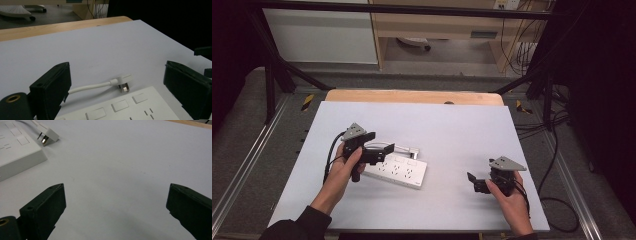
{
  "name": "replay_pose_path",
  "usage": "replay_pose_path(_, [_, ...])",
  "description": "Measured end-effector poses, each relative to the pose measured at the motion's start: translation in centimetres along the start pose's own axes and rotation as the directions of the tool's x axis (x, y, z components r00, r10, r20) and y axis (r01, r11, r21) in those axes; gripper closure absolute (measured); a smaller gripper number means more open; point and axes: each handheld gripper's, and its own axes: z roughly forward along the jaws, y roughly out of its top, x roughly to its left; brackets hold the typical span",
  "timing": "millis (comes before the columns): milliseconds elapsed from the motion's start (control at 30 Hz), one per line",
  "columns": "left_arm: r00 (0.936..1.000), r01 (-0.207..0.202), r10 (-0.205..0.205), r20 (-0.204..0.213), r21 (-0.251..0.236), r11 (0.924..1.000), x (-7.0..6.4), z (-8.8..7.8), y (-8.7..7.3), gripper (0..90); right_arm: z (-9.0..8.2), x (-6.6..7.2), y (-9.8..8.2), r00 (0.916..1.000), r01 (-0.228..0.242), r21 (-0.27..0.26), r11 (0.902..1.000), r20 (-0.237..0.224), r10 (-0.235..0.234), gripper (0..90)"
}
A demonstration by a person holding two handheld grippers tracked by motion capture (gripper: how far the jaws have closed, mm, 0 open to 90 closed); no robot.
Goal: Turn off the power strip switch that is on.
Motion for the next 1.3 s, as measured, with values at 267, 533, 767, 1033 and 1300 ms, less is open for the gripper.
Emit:
replay_pose_path(267, [0.9997,0.008,-0.007,0.024,-0.025,0.9997,-0.1,-1.1,0.4,7.9,0.1,0.0,0.0,1.0000,-0.003,0.000,1.0000,0.002,0.003,3.0])
replay_pose_path(533, [0.9998,0.000,0.000,0.018,-0.024,0.9997,-0.2,-1.8,0.7,7.6,0.0,0.1,0.0,1.0000,-0.008,-0.001,1.0000,0.001,0.008,3.0])
replay_pose_path(767, [0.9997,-0.007,0.008,0.023,-0.034,0.9994,-0.4,-2.5,1.1,6.0,-0.1,0.0,0.0,1.0000,-0.006,-0.003,1.0000,0.001,0.006,3.0])
replay_pose_path(1033, [0.9996,-0.004,0.005,0.026,-0.042,0.9991,-0.1,-3.7,1.1,5.9,0.0,0.0,0.0,1.0000,-0.004,-0.001,1.0000,0.000,0.004,3.0])
replay_pose_path(1300, [0.9994,0.023,-0.022,0.027,-0.045,0.9987,0.6,-5.4,0.9,5.9,-0.1,0.0,0.0,1.0000,-0.006,-0.003,1.0000,0.007,0.006,3.0])
